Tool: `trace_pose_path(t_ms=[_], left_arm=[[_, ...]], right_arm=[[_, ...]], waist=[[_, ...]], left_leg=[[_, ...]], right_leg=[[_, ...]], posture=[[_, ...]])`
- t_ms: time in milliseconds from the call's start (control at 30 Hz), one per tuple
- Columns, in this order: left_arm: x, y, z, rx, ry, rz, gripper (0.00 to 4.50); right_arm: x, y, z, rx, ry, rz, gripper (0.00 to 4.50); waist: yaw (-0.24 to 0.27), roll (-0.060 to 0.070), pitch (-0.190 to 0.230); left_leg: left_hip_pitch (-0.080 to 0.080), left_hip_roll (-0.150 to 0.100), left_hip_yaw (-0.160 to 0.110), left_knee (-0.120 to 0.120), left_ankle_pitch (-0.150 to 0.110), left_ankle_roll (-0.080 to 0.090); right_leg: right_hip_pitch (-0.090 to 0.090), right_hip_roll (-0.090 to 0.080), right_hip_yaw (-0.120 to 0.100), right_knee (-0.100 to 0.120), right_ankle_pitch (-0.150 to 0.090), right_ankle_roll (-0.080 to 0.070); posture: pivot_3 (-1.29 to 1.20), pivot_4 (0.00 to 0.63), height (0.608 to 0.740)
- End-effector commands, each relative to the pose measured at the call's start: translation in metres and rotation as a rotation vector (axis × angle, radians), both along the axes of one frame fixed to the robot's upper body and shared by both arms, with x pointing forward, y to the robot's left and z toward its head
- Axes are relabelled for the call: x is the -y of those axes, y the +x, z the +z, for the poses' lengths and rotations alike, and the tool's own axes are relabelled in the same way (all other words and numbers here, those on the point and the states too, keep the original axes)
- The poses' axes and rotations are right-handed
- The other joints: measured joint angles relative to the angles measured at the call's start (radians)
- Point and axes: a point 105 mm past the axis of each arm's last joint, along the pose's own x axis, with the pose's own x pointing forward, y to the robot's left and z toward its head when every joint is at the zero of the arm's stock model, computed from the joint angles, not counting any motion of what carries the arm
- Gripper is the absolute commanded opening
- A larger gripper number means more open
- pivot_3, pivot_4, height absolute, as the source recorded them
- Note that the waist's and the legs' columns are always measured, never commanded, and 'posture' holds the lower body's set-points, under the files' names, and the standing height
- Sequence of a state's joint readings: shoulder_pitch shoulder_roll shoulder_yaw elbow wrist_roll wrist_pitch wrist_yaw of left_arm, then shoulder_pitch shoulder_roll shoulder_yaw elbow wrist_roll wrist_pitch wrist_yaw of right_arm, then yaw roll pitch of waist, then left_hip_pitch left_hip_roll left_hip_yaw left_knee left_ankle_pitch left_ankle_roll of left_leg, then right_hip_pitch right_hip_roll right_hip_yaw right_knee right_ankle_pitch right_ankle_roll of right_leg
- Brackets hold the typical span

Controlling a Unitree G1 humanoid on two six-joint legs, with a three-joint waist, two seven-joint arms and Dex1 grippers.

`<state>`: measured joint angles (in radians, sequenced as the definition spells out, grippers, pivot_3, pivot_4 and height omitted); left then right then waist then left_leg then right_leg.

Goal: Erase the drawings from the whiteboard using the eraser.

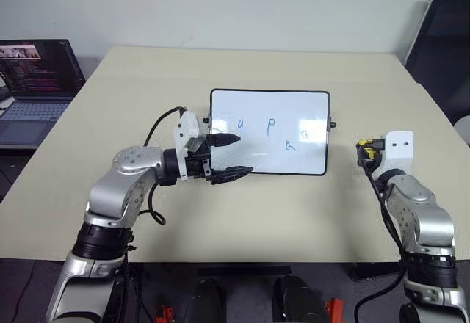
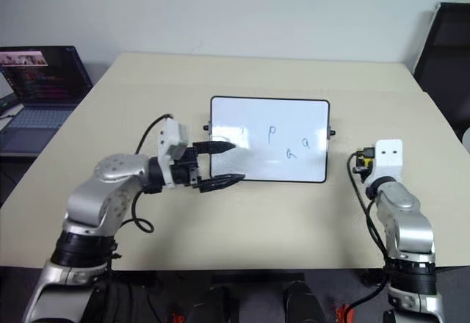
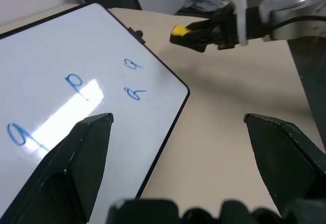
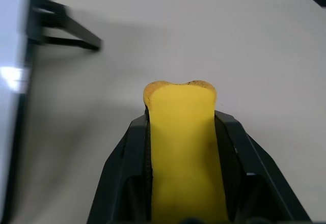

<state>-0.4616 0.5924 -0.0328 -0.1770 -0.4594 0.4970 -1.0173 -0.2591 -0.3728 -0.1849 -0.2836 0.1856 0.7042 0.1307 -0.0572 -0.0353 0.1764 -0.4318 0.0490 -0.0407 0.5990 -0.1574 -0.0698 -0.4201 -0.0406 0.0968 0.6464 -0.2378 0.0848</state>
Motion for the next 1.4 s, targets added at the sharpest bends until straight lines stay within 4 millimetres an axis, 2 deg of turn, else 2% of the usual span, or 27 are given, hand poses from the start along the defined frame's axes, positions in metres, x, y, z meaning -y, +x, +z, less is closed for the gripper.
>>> trace_pose_path(t_ms=[33,233,367,567,667,767,800,900,1100,1267,1400], left_arm=[[0.0,-0.003,0.01,0.061,0.013,0.018,4.5],[0.008,-0.001,0.015,0.069,-0.014,0.003,4.5],[0.008,0.005,0.018,0.077,-0.01,0.01,4.5],[0.01,0.006,0.017,0.078,-0.004,-0.004,4.5],[0.01,0.004,0.014,0.071,-0.002,-0.009,4.5],[0.01,0.001,0.01,0.067,0.005,-0.013,4.5],[0.01,0.001,0.009,0.067,0.008,-0.014,4.5],[0.009,0.0,0.01,0.072,0.011,-0.007,4.5],[0.009,-0.001,0.014,0.081,0.008,-0.007,4.5],[0.009,-0.001,0.015,0.083,0.007,-0.008,4.5],[0.01,-0.001,0.015,0.084,0.008,-0.012,4.5]], right_arm=[[-0.03,-0.013,0.021,0.057,-0.011,0.122,1.28],[-0.068,-0.012,0.04,0.117,-0.062,0.204,1.28],[-0.088,0.001,0.048,0.142,-0.077,0.248,1.28],[-0.105,0.023,0.051,0.16,-0.157,0.288,1.28],[-0.108,0.034,0.047,0.152,-0.192,0.286,1.28],[-0.108,0.042,0.035,0.12,-0.212,0.286,1.28],[-0.105,0.043,0.025,0.09,-0.233,0.281,1.28],[-0.091,0.038,-0.002,-0.004,-0.25,0.257,1.28],[-0.081,0.024,-0.02,-0.071,-0.229,0.25,1.28],[-0.086,0.024,-0.018,-0.072,-0.208,0.265,1.28],[-0.094,0.036,-0.001,-0.009,-0.213,0.269,1.28]], waist=[[0.0,0.0,0.0],[0.0,0.0,0.0],[0.0,0.0,0.0],[0.0,0.0,0.0],[0.0,0.0,0.0],[-0.001,0.0,0.0],[-0.001,0.0,0.0],[0.0,-0.001,0.0],[0.0,-0.002,-0.001],[-0.001,-0.002,-0.001],[-0.004,-0.002,-0.001]], left_leg=[[0.0,0.0,0.0,0.0,0.0,0.0],[0.0,0.0,0.0,0.003,0.0,0.0],[0.0,0.0,0.0,0.004,0.0,0.0],[-0.001,0.0,0.0,0.003,0.0,0.0],[-0.001,0.0,0.0,0.003,0.0,0.0],[-0.001,0.0,0.0,0.003,0.0,0.0],[-0.001,0.0,0.0,0.003,0.0,0.0],[-0.001,0.0,0.0,0.003,0.0,0.0],[0.0,0.0,-0.001,0.006,0.0,0.0],[0.001,0.0,-0.001,0.009,0.0,0.0],[0.002,0.0,-0.001,0.009,0.0,0.0]], right_leg=[[0.0,0.0,0.0,0.0,0.0,0.0],[0.0,0.0,0.0,0.0,0.0,-0.001],[0.0,0.0,0.0,0.0,0.001,-0.001],[0.0,0.0,0.0,-0.001,0.0,-0.001],[0.0,0.001,0.0,-0.001,0.0,0.0],[0.0,0.001,0.0,0.0,0.0,0.0],[0.0,0.001,0.0,0.0,0.0,0.0],[0.0,0.001,0.0,-0.001,0.0,0.0],[0.003,0.001,0.0,0.0,0.001,-0.001],[0.005,0.001,0.001,-0.001,0.001,-0.001],[0.005,0.001,0.001,-0.001,0.002,-0.003]], posture=[[0.0,0.15,0.74],[0.0,0.15,0.74],[0.0,0.15,0.74],[0.0,0.15,0.74],[0.0,0.15,0.74],[0.0,0.15,0.74],[0.0,0.15,0.74],[0.0,0.15,0.74],[0.0,0.15,0.74],[0.0,0.15,0.74],[0.0,0.15,0.74]])
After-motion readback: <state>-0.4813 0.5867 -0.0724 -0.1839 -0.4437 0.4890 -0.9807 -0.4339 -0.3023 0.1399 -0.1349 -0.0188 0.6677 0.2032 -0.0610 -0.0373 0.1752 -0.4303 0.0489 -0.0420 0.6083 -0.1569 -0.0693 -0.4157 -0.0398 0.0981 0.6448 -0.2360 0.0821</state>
